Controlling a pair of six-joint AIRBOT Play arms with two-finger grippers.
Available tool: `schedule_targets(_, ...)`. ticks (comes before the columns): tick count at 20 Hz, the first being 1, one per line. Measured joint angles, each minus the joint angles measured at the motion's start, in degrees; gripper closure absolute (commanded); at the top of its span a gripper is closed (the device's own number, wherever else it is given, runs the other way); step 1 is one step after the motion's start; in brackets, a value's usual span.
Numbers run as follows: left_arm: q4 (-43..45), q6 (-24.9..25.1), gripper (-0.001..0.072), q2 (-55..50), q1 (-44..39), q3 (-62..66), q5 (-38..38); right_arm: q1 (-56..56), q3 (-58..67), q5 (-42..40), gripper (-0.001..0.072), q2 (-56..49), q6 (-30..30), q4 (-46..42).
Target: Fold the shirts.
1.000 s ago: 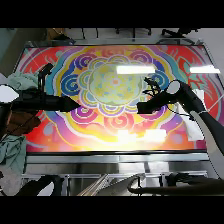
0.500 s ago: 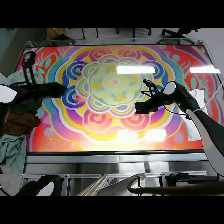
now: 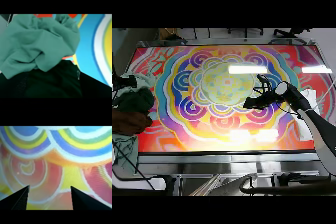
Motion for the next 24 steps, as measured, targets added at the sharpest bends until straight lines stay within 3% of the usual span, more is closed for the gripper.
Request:
schedule_targets(5, 1.6, 0.0, -0.0001, -16.9, 1.6, 11.2, 0.5, 0.0, 0.0, -2.6, 0.0134, -0.4, 0.0, 0.0)
schedule_targets(6, 1.7, 0.0, 0.0075, -19.7, 1.4, 13.3, 0.0, 0.0, 0.0, -2.9, 0.0134, -0.6, 0.0, 0.0)
schedule_targets(8, 2.0, 0.0, 0.0689, -24.3, 1.0, 16.7, -1.6, 0.0, 0.0, -3.2, 0.0135, -0.9, 0.0, 0.0)
schedule_targets(14, 1.9, -2.0, 0.0694, -26.7, -0.5, 28.8, -12.5, 0.0, 0.0, -3.4, 0.0136, -1.6, 0.0, 0.0)
schedule_targets(19, -0.4, -2.8, 0.0694, -13.6, -6.7, 31.8, -15.8, 0.0, 0.0, -3.4, 0.0143, -1.6, 0.0, 0.0)
schedule_targets(23, -11.8, -3.0, 0.0694, -0.7, -14.1, 28.2, -24.7, -0.2, 0.0, -2.4, 0.0145, -1.2, 0.0, -0.1)
schedule_targets(24, -15.6, -3.0, 0.0694, 1.7, -16.2, 26.9, -28.3, -0.3, 0.0, -1.7, 0.0179, -0.9, 0.0, 0.0)
